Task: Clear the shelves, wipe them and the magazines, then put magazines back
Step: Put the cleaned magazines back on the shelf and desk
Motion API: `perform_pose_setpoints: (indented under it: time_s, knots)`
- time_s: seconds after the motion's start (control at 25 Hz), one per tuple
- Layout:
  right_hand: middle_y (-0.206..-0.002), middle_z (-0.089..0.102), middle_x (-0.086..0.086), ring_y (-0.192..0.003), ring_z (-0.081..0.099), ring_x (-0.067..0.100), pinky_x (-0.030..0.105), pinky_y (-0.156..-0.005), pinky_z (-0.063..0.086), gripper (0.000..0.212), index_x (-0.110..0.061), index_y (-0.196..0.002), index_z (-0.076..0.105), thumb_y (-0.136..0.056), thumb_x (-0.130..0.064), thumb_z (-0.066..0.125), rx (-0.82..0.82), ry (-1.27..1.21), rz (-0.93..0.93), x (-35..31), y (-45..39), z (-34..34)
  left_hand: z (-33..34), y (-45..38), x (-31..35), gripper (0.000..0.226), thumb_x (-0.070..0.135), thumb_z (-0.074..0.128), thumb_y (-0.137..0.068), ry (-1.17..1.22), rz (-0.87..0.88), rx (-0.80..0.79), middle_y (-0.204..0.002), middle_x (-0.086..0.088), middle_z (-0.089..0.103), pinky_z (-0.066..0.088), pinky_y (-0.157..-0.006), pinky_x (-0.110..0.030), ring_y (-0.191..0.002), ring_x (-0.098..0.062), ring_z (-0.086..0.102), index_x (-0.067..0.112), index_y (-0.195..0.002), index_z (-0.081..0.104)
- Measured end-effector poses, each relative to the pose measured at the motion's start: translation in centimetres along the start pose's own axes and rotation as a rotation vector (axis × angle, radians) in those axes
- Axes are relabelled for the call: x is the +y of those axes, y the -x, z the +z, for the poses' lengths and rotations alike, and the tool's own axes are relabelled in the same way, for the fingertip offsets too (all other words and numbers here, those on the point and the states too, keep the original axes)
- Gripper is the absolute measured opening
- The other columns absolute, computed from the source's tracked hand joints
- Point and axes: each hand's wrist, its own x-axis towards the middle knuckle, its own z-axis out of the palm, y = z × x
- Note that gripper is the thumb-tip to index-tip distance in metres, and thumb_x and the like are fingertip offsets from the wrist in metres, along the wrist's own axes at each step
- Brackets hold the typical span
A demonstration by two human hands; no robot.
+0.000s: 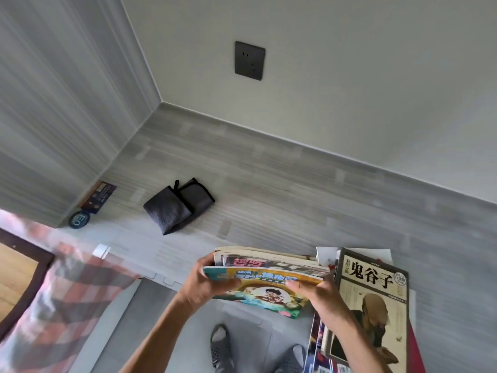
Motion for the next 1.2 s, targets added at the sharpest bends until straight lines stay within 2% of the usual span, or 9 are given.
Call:
perform_pose_setpoints:
  time_s: [0.24,0.36,0.48,0.6,0.8,0.88,1.0,1.08,1.2]
  knots:
    - [-0.104,0.075,0.008,-0.106,0.068,0.032,0.054,-0.100,0.049,0.021,-0.017,-0.103,0.070,-0.085,-0.025,0.077,0.141,0.173,0.062,1.0,0.4,1.2,1.0,0.0,-1.3,0.053,0.044,0.093,-0.050,-0.069,-0.097,0.066,-0.088,-0.017,0.076,0.059,-0.070,-0.050,-0.073,-0.038,0.070,0.015,-0.091,0.077]
    - [-0.147,0.048,0.016,-0.136,0.045,0.033,0.047,-0.115,0.030,0.089,-0.004,-0.143,0.042,-0.080,-0.057,0.075,0.238,0.060,0.203,1.8,0.4,0.2,1.3,0.9,-0.3,0.084,0.057,0.091,-0.049,0.069,-0.231,-0.021,-0.103,-0.021,0.073,0.057,-0.085,-0.054,-0.092,-0.042,0.070,0.004,-0.110,0.068]
    - [-0.148,0.050,0.011,-0.127,0.046,0.024,0.039,-0.113,0.025,0.056,-0.014,-0.133,0.055,-0.086,-0.039,0.072,0.312,-0.148,0.236,0.8,0.9,-0.1,2.0,2.9,-0.4,0.092,0.051,0.089,-0.054,0.474,-0.380,-0.124,-0.124,-0.030,0.062,0.053,-0.093,-0.053,-0.110,-0.046,0.063,0.000,-0.126,0.061]
    - [-0.151,0.047,0.007,-0.138,0.041,0.028,0.045,-0.117,0.022,0.054,-0.018,-0.139,0.053,-0.093,-0.046,0.060,0.358,-0.145,0.315,0.3,2.1,-0.5,2.6,4.5,-0.9,0.103,0.038,0.096,-0.047,0.465,-0.382,-0.208,-0.128,-0.027,0.061,0.054,-0.091,-0.053,-0.116,-0.046,0.060,0.006,-0.134,0.051]
    - [-0.151,0.047,0.011,-0.122,0.059,0.024,0.022,-0.082,0.053,0.072,-0.011,-0.150,0.038,-0.097,-0.057,0.031,0.491,0.349,0.189,2.1,3.3,-1.8,5.4,4.7,-3.5,0.067,0.015,0.073,-0.063,0.376,-0.495,-0.096,-0.116,-0.021,0.069,0.060,-0.072,-0.046,-0.105,-0.043,0.067,0.017,-0.127,0.056]
    - [-0.144,0.054,0.012,-0.126,0.058,0.027,0.033,-0.100,0.048,0.063,-0.008,-0.146,0.044,-0.101,-0.050,0.032,0.558,0.478,0.146,3.2,4.0,-2.5,6.6,4.3,-4.9,0.061,0.024,0.073,-0.069,0.360,-0.551,-0.047,-0.115,-0.018,0.071,0.058,-0.081,-0.051,-0.104,-0.041,0.068,0.024,-0.128,0.056]
    - [-0.097,0.067,-0.004,-0.092,0.066,0.025,0.032,-0.078,0.053,0.044,-0.016,-0.112,0.064,-0.103,-0.050,0.037,0.559,0.520,0.130,4.3,4.5,-4.1,8.1,3.8,-6.3,0.036,0.043,0.059,-0.093,0.241,-0.668,0.062,-0.097,-0.018,0.075,0.061,-0.067,-0.040,-0.080,-0.033,0.074,0.014,-0.115,0.064]
    - [-0.076,0.057,-0.006,-0.078,0.059,0.028,0.029,-0.061,0.041,0.037,-0.016,-0.089,0.061,-0.099,-0.046,0.041,0.698,0.491,0.061,4.3,5.1,-6.6,8.6,3.1,-7.6,0.033,0.029,0.065,-0.092,0.101,-0.664,0.199,-0.071,-0.016,0.073,0.052,-0.046,-0.024,-0.051,-0.023,0.066,-0.002,-0.103,0.068]
    - [-0.107,0.070,0.018,-0.103,0.063,0.036,0.036,-0.083,0.044,0.030,0.001,-0.109,0.066,-0.102,-0.024,0.051,0.870,0.467,0.079,5.4,6.4,-13.3,8.6,2.5,-7.9,0.024,0.010,0.082,-0.075,-0.152,-0.638,0.219,-0.060,-0.011,0.068,0.046,-0.053,-0.026,-0.050,-0.019,0.058,-0.004,-0.090,0.070]
